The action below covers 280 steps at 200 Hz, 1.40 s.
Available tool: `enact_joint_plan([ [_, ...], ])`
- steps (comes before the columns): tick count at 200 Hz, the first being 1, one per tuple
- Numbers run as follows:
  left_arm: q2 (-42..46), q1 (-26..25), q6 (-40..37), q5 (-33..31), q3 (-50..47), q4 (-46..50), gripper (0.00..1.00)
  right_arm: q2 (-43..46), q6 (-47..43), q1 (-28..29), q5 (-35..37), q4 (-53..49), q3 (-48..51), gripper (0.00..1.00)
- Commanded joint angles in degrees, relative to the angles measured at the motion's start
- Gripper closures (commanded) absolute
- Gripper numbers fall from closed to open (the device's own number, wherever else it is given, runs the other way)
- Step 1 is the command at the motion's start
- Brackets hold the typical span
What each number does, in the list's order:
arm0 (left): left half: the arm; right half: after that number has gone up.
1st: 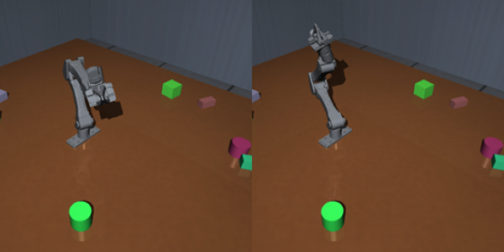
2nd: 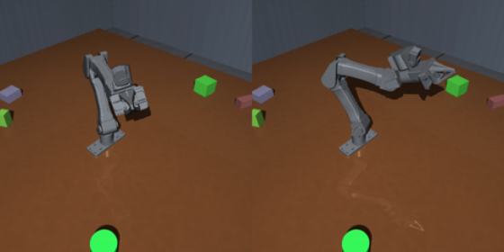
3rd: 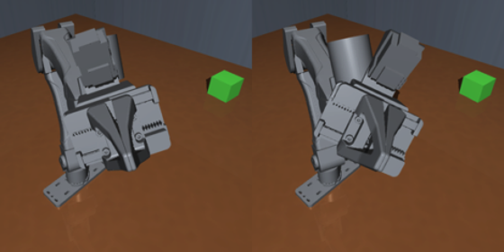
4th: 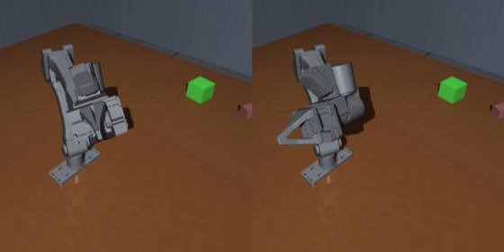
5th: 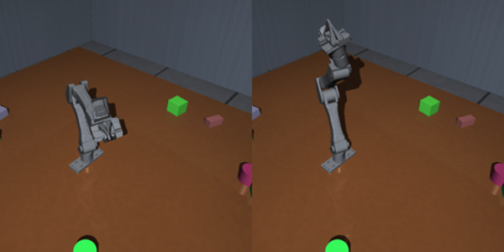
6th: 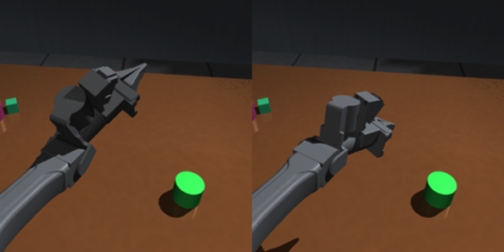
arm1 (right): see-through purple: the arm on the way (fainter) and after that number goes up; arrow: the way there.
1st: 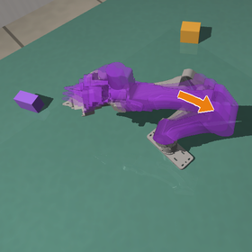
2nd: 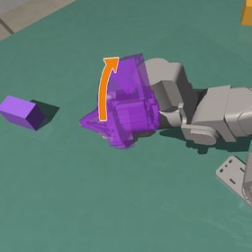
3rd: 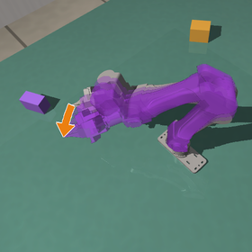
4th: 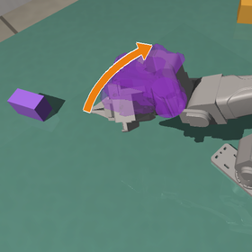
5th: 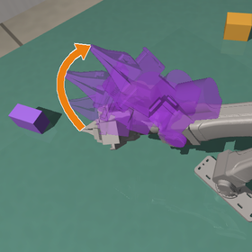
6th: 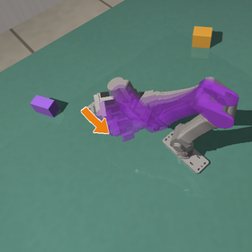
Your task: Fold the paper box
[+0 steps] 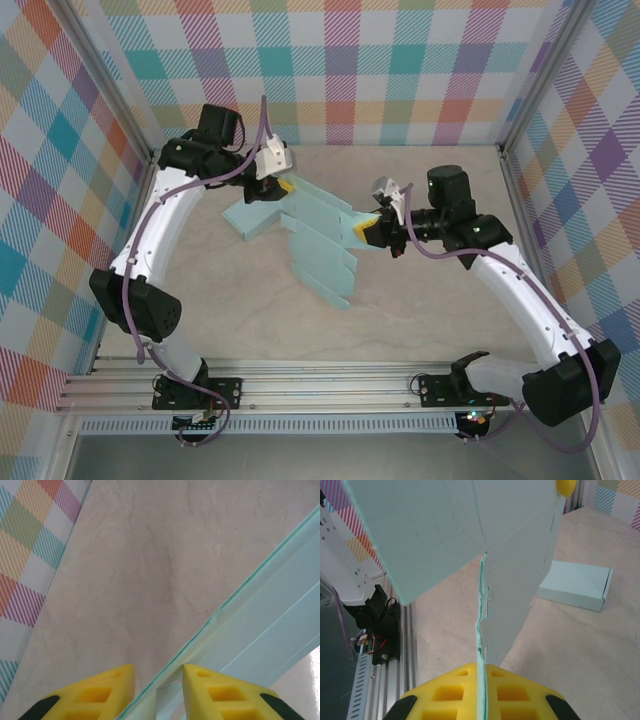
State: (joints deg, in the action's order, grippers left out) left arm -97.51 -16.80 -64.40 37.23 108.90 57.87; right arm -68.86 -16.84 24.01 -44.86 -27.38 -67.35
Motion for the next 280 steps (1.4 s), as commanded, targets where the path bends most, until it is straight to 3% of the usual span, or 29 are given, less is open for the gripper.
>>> enact_joint_plan([
  [1, 1.40, -1.13, 2.09, -3.51, -2.67, -2.45, 0.71, -1.31, 0.49, -0.94, -1.87, 4.94, 1.11, 1.00],
  [26, 3.65, -1.22, 3.89, -3.10, -5.51, -4.82, 0.60, -3.84, 1.46, -3.51, -4.86, 5.69, 1.69, 1.00],
  [105, 3.34, -1.39, 3.75, 4.88, -4.12, -3.64, 0.61, -4.23, 1.40, -4.32, -9.37, 4.12, 1.35, 1.00],
  [159, 3.68, -1.40, 4.61, 2.53, -3.31, -4.07, 0.69, -4.71, 1.80, -4.32, -10.13, 4.40, 2.14, 1.00],
  [189, 4.08, -1.41, 5.15, 1.11, -3.25, -3.81, 0.83, -5.65, 2.00, -4.28, -10.49, 4.36, 1.96, 1.00],
  [223, 4.35, -1.48, 8.80, -1.56, -4.11, -5.78, 0.91, -6.48, 2.91, -4.34, -6.84, 4.40, 2.35, 1.00],
  [280, 7.01, -6.40, 22.24, -19.55, -14.67, -18.97, 0.95, -3.82, 14.05, -4.33, 14.36, 7.82, 4.70, 0.58],
])
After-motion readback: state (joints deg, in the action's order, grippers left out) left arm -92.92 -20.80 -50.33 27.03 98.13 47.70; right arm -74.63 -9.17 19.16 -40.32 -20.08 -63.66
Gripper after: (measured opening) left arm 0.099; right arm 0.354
